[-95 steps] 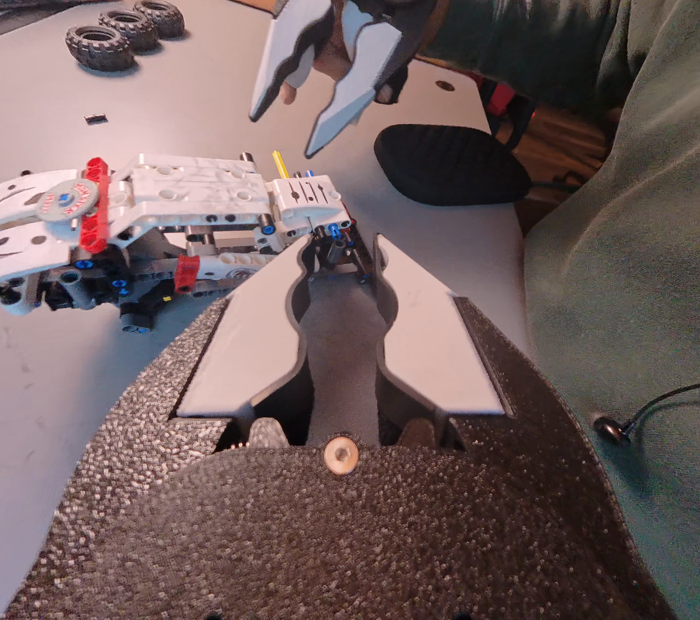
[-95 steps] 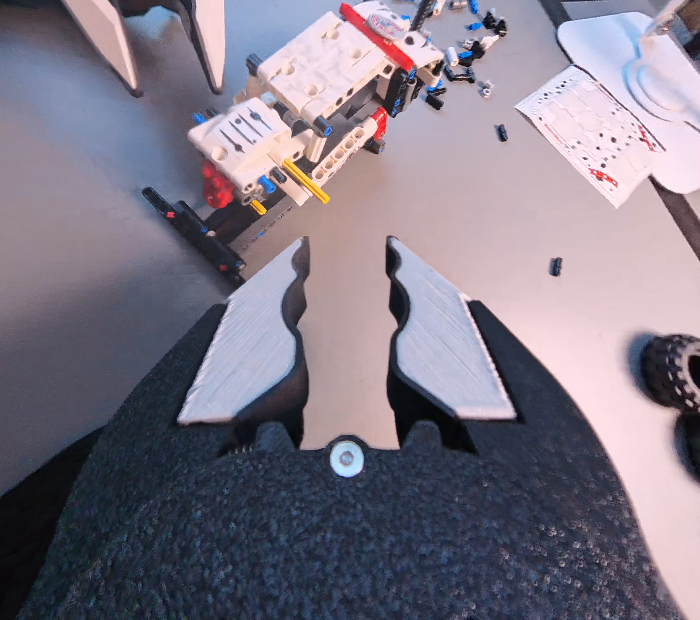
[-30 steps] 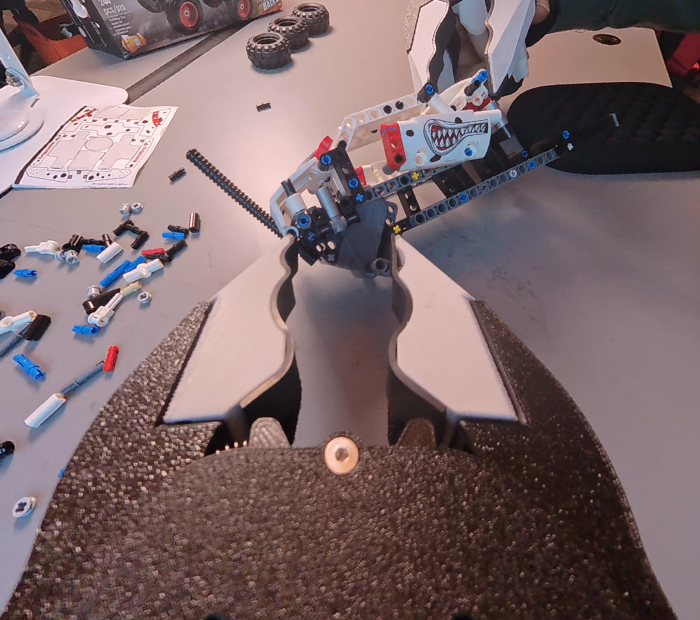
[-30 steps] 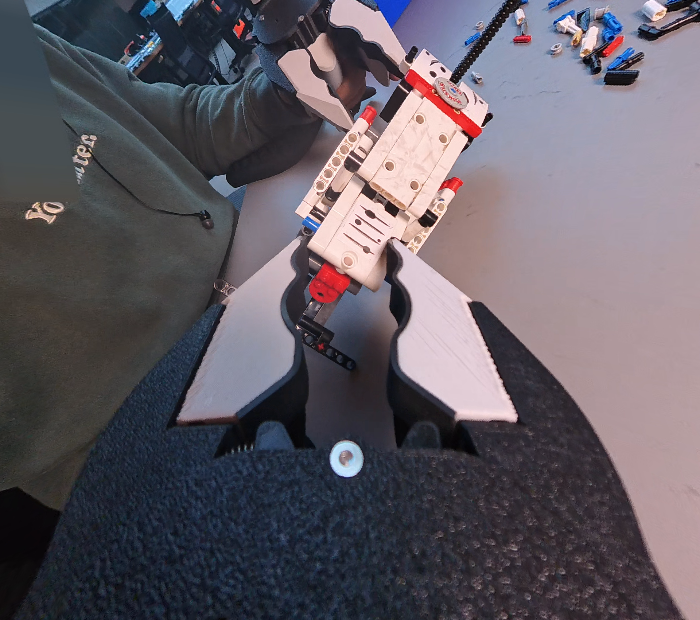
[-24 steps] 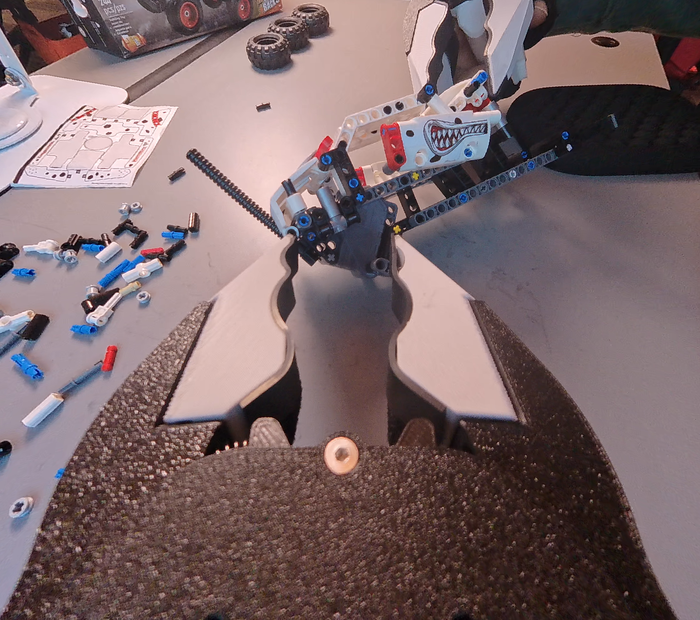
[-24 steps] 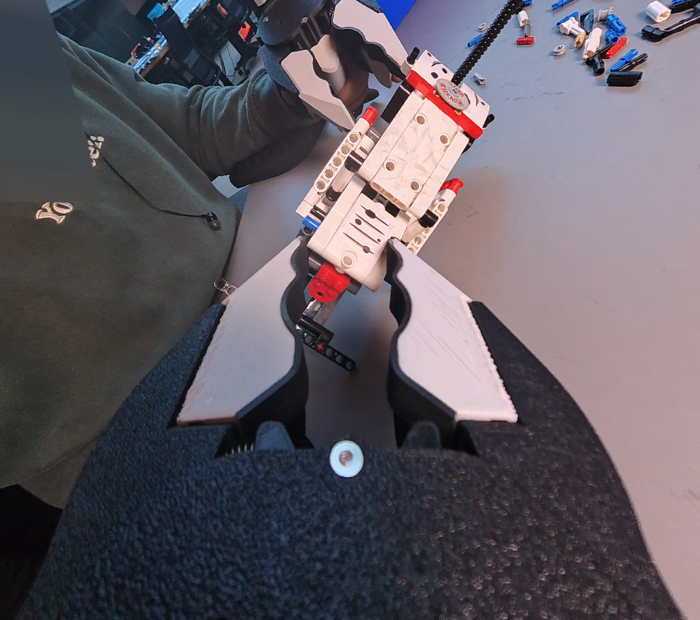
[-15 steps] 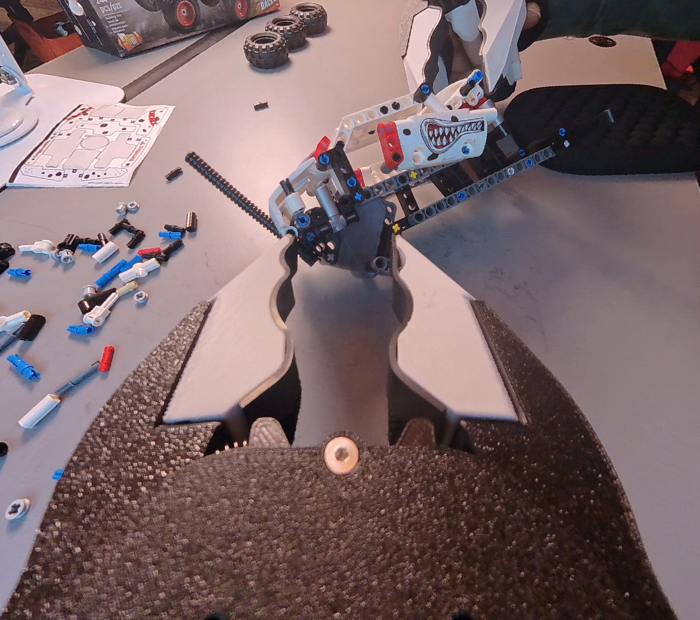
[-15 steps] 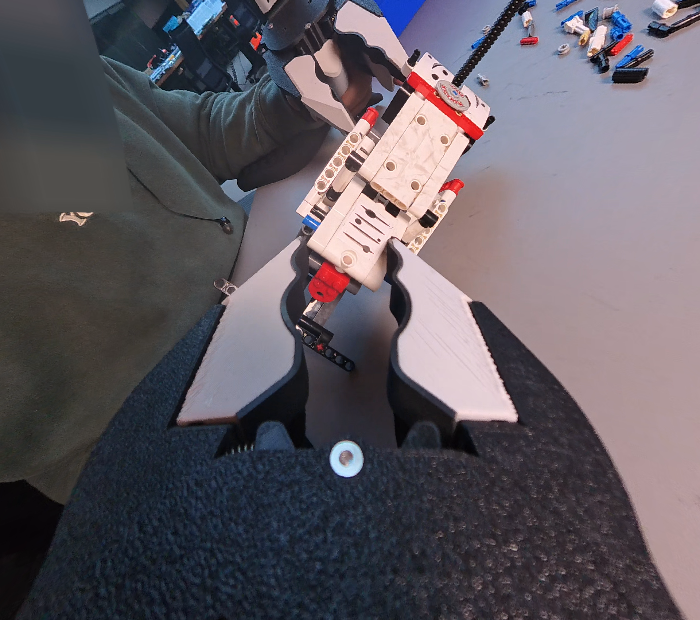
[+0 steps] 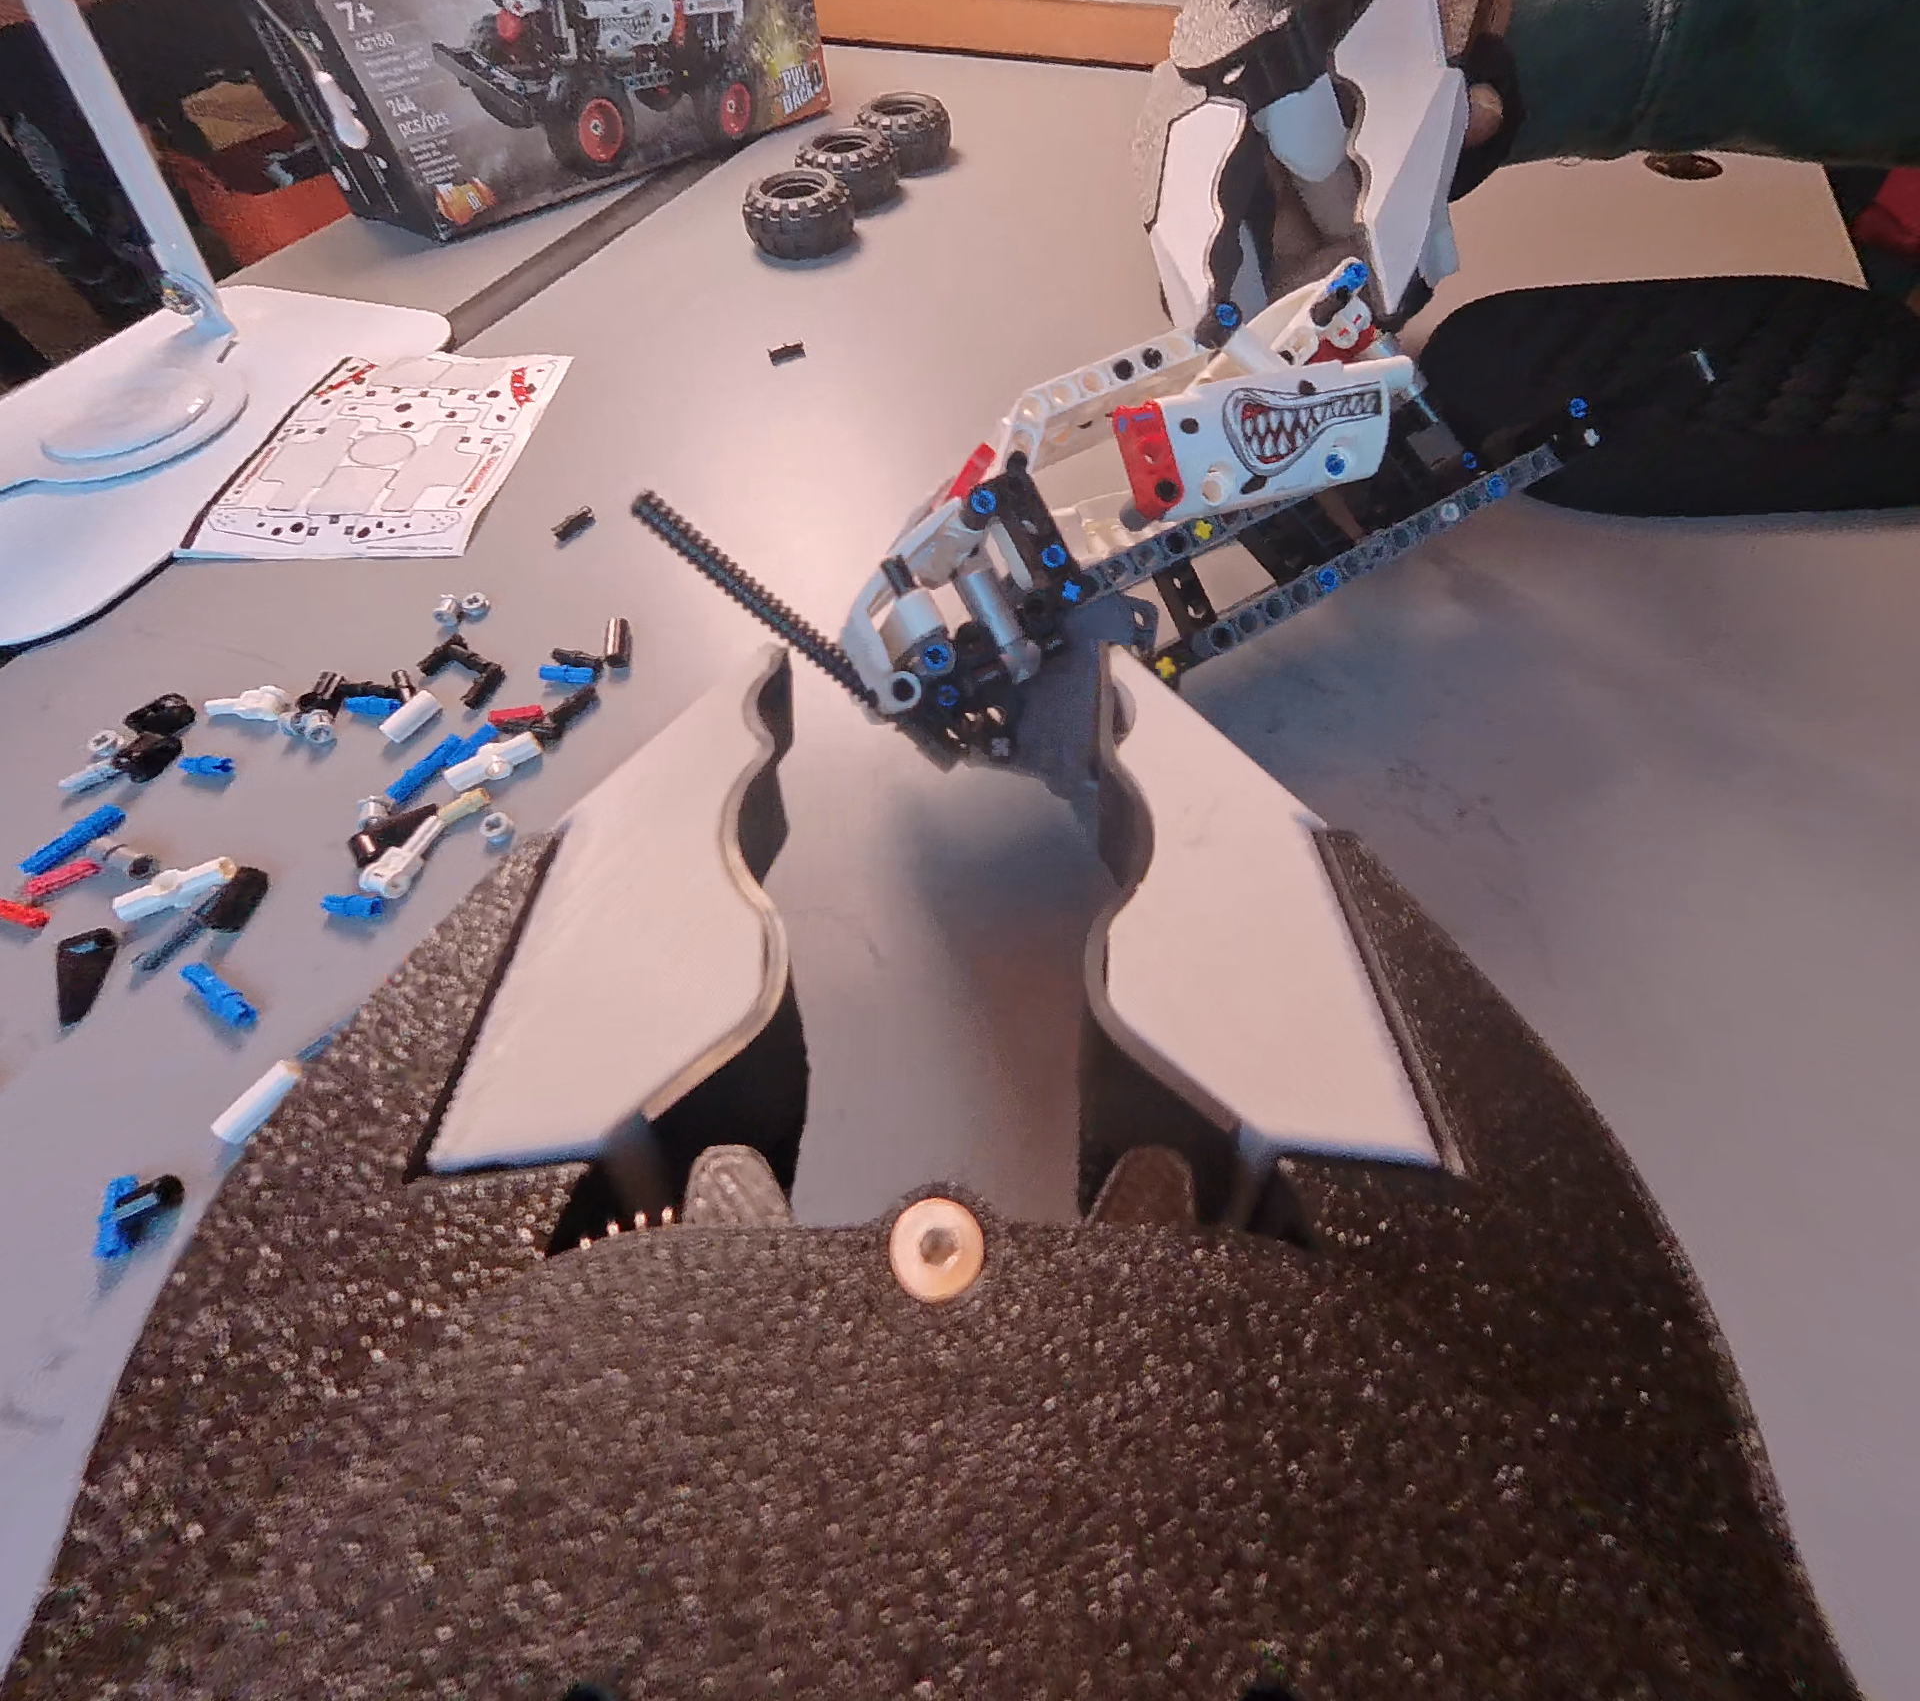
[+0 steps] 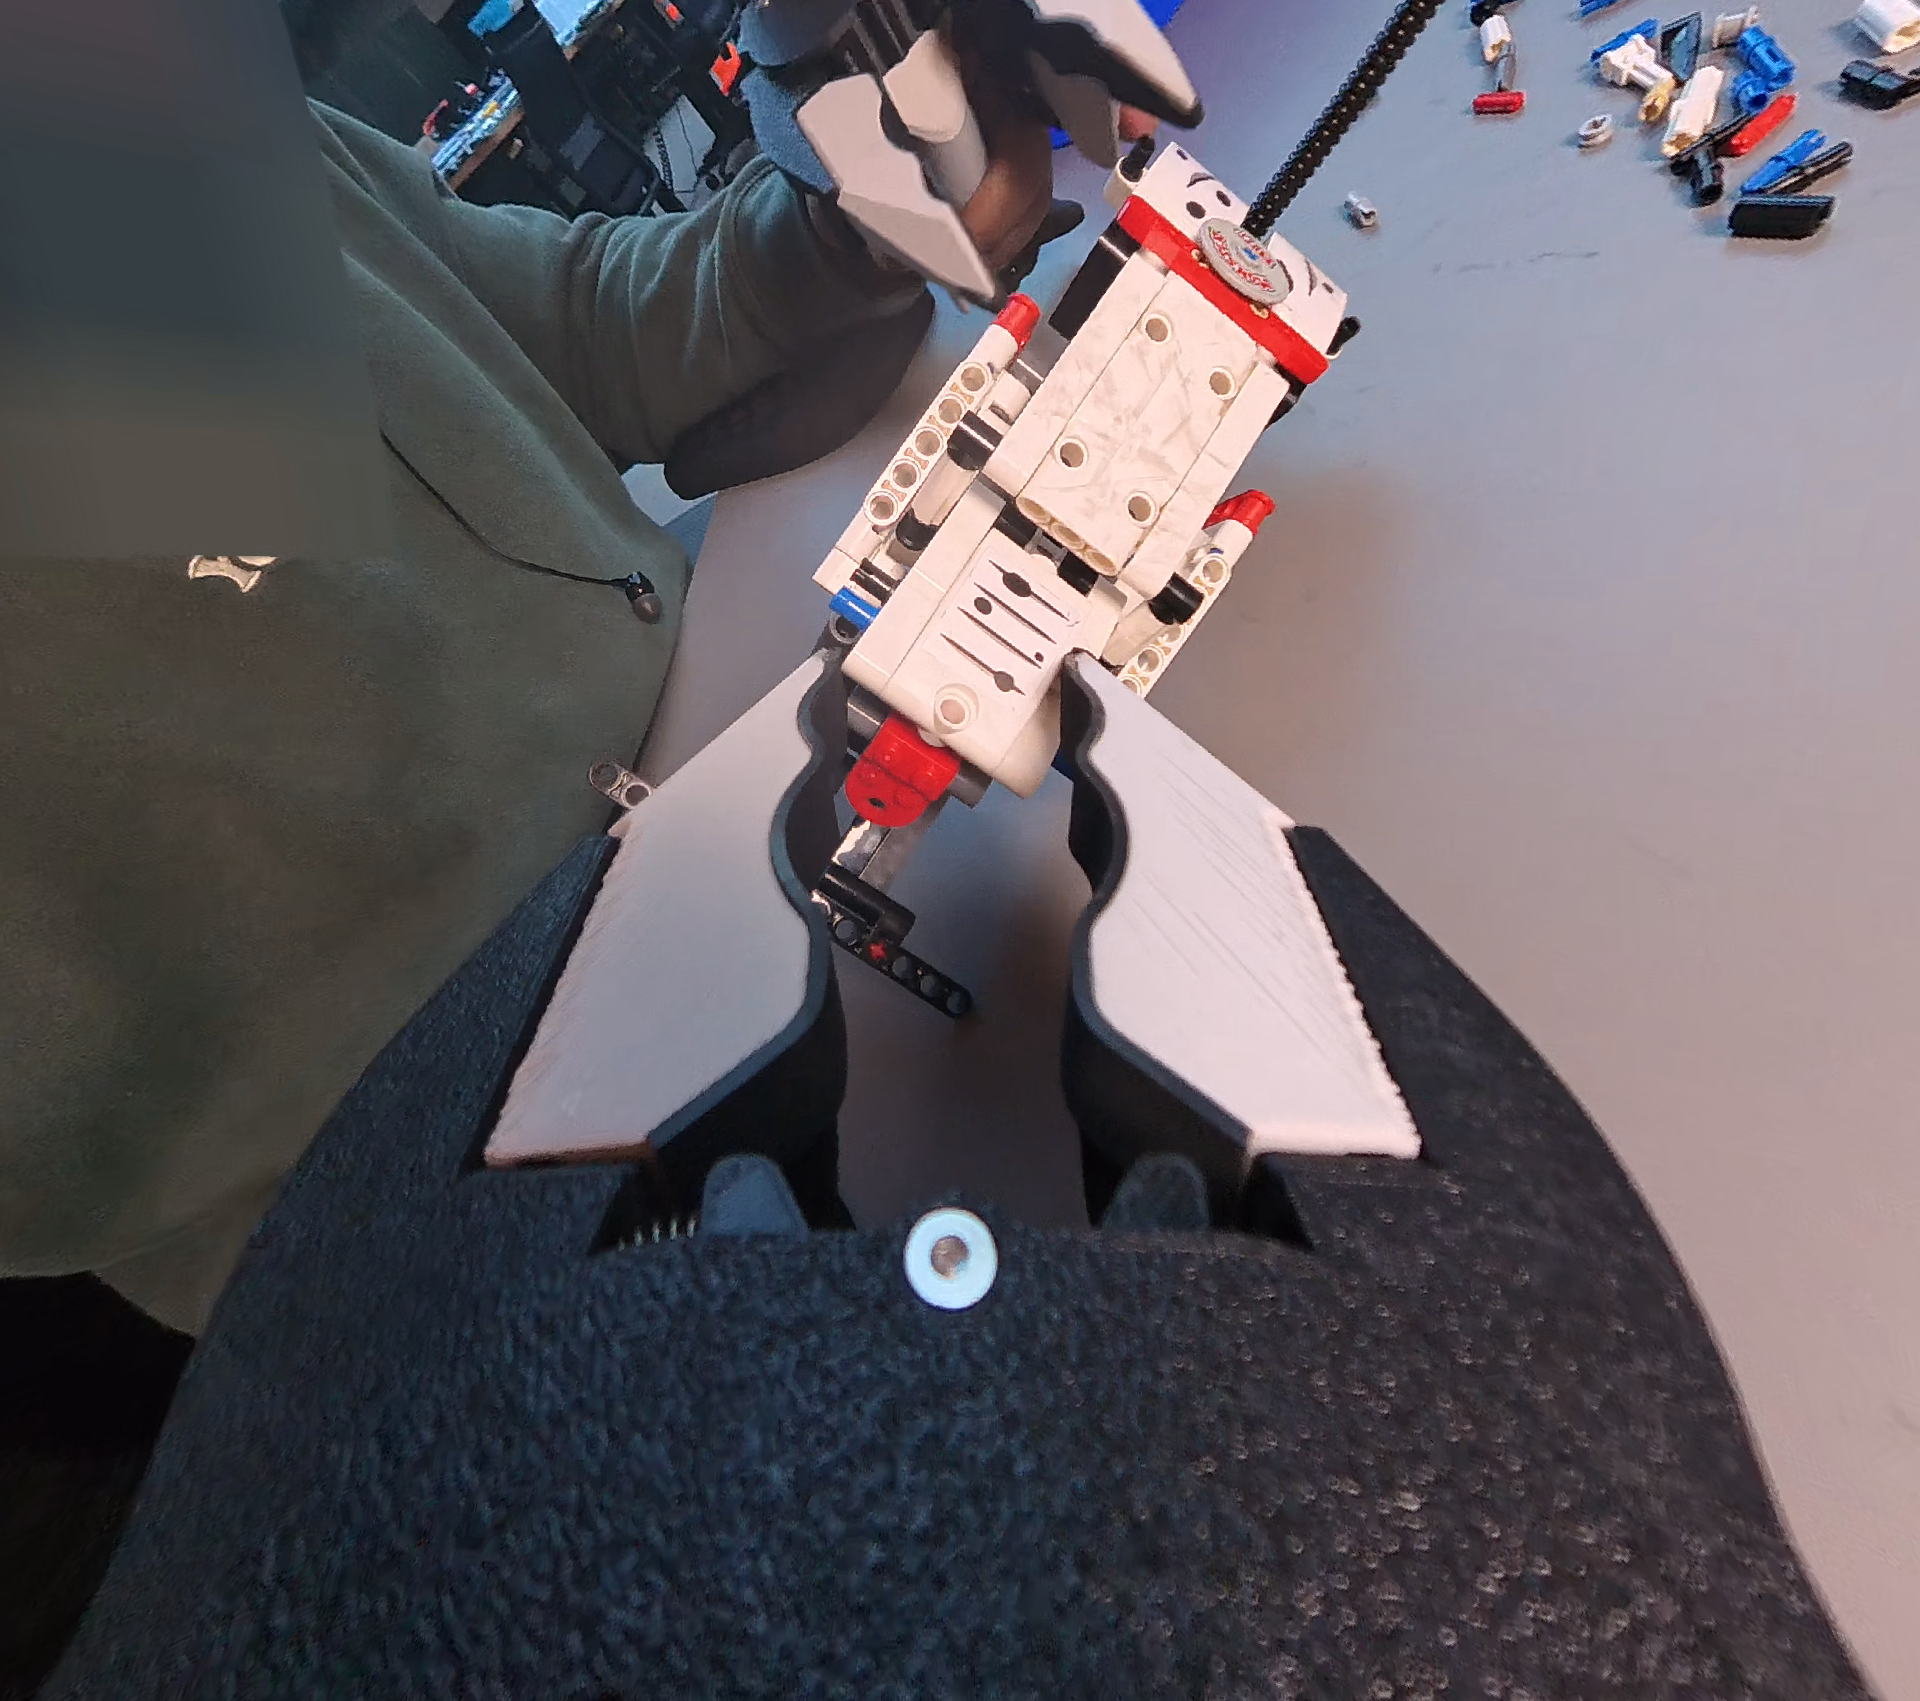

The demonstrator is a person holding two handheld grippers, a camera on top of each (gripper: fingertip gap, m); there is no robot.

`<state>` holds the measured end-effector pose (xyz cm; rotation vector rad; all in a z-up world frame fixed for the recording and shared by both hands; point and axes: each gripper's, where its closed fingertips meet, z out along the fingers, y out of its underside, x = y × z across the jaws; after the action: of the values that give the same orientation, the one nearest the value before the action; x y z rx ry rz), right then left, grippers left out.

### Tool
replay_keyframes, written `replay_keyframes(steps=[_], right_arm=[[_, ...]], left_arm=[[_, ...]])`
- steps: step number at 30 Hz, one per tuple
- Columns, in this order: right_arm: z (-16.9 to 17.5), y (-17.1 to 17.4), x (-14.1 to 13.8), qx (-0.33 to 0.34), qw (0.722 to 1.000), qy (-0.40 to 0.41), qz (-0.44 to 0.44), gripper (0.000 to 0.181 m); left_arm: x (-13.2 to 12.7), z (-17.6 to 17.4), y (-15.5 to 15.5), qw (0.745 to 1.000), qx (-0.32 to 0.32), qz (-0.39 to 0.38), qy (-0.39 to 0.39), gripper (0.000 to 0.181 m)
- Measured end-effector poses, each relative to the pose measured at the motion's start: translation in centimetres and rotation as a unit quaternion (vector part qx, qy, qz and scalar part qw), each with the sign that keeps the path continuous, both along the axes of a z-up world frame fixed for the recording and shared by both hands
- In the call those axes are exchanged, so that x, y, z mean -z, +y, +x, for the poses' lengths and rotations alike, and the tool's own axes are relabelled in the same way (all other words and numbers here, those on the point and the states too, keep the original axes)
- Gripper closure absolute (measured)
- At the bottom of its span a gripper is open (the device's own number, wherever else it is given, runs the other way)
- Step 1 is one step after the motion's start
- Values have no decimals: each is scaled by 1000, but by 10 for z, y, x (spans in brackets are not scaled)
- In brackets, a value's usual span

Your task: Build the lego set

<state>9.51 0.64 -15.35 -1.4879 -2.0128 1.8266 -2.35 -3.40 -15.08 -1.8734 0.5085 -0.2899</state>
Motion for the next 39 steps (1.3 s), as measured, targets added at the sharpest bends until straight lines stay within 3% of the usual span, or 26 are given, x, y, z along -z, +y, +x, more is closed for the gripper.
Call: replay_keyframes(steps=[8, 15, 39], right_arm=[[-3, -3, 0, -12, 1000, -2, -7, 141], [-4, -3, 2, -24, 999, -11, -20, 141], [-3, -8, 0, -32, 999, 8, 16, 141]], left_arm=[[14, 2, 5, 998, 14, -40, -37, 111], [24, 4, 11, 998, 10, -61, -21, 119], [25, 7, 6, 998, 18, -56, -9, 118]])
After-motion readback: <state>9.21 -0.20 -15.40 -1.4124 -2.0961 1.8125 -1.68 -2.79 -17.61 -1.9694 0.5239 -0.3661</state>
